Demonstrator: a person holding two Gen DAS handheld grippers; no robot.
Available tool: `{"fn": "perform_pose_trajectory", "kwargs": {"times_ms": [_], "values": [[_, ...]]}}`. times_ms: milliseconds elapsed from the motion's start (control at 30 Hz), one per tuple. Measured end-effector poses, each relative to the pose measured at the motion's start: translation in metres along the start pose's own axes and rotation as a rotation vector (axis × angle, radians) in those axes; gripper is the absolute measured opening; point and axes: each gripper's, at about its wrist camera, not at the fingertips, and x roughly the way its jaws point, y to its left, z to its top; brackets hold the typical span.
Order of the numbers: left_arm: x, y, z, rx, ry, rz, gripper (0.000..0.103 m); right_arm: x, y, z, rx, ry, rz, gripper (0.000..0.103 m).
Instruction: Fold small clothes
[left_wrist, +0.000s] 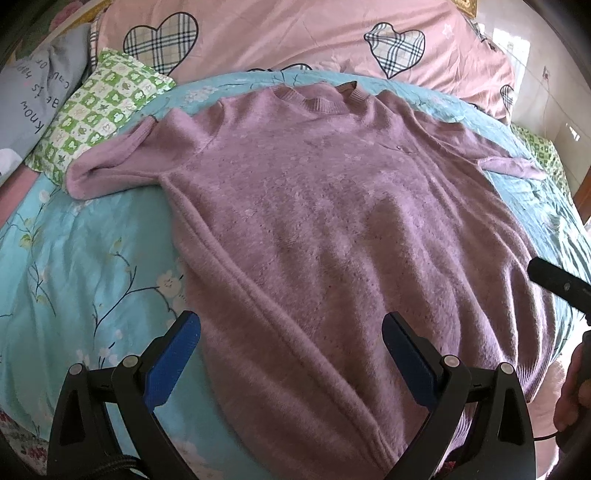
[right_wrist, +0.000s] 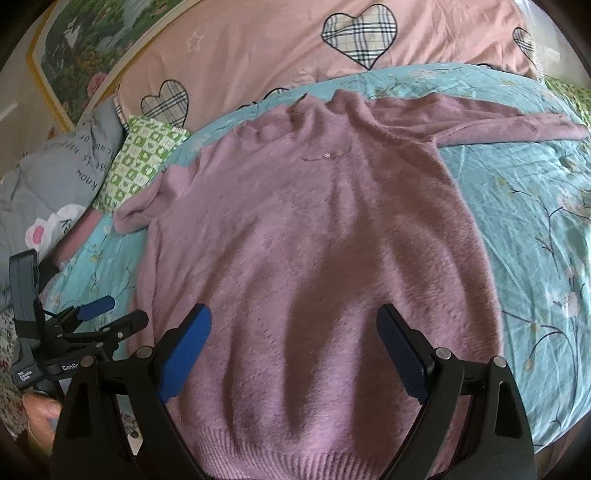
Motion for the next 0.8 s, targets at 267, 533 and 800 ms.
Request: {"fn": "perform_pose_trajectory", "kwargs": {"times_ms": [267, 533, 800], "values": [[0.018, -0.009, 0.021, -0.001, 0.057, -0.02, 0.099, -0.011, -0.057, 0.025, 0.158, -0.039, -0.025, 0.091], [0.04, -0.013, 0.066, 0.024, 0.093, -0.025, 0.099, -0.031, -0.142, 0.081, 0.305, -0.124, -0.103, 0.091], [0.063, 0.008, 0.129, -0.045, 0.09, -0.03, 0.099, -0.041, -0.259, 0.178, 0.405, -0.219, -0.274, 0.072]]}}
